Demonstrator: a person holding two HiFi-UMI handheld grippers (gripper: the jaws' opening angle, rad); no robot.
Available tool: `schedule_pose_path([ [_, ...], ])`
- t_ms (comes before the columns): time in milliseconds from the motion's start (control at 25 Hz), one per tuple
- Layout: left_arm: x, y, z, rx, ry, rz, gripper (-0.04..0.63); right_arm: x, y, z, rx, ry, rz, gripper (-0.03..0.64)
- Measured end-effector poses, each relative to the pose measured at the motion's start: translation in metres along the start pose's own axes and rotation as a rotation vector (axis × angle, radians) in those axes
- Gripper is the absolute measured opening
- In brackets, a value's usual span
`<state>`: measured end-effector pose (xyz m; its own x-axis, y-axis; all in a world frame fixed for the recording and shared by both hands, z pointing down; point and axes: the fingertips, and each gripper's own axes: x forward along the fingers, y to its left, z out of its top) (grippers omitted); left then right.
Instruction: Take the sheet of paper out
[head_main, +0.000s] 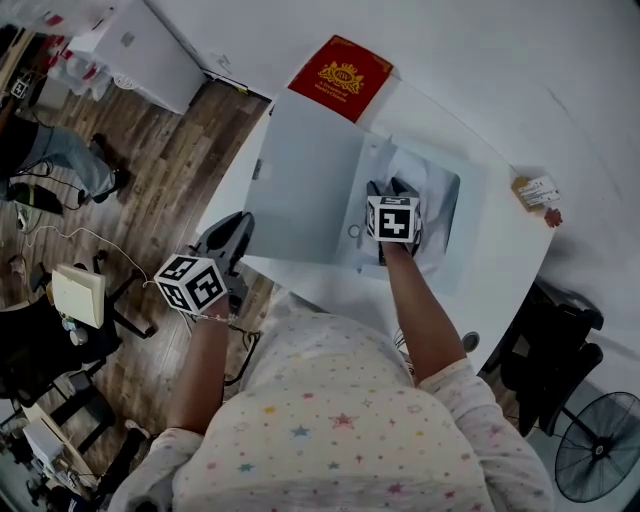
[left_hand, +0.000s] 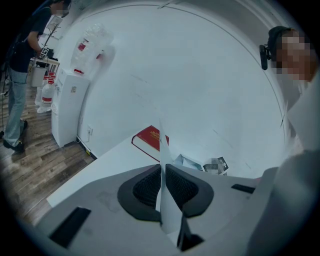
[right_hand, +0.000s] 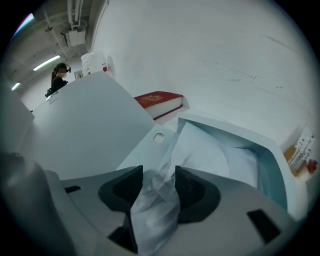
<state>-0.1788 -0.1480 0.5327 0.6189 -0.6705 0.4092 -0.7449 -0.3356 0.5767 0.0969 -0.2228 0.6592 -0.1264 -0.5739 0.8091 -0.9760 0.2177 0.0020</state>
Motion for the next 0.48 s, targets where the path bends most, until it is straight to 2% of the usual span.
schedule_pose_path([
  [160, 0.0000, 0.0003, -0.0005, -0.004, -0.002, 0.004, 0.034, 0.0003, 0.0035, -0.0006, -0.009, -0.002, 0.020, 0.175],
  [480, -0.0001, -0.0013, 0.0003, -0.003, -0.005, 0.000, 0.034, -0.0042, 0.0075, -0.0001, -0.025, -0.016, 0.017, 0.066],
])
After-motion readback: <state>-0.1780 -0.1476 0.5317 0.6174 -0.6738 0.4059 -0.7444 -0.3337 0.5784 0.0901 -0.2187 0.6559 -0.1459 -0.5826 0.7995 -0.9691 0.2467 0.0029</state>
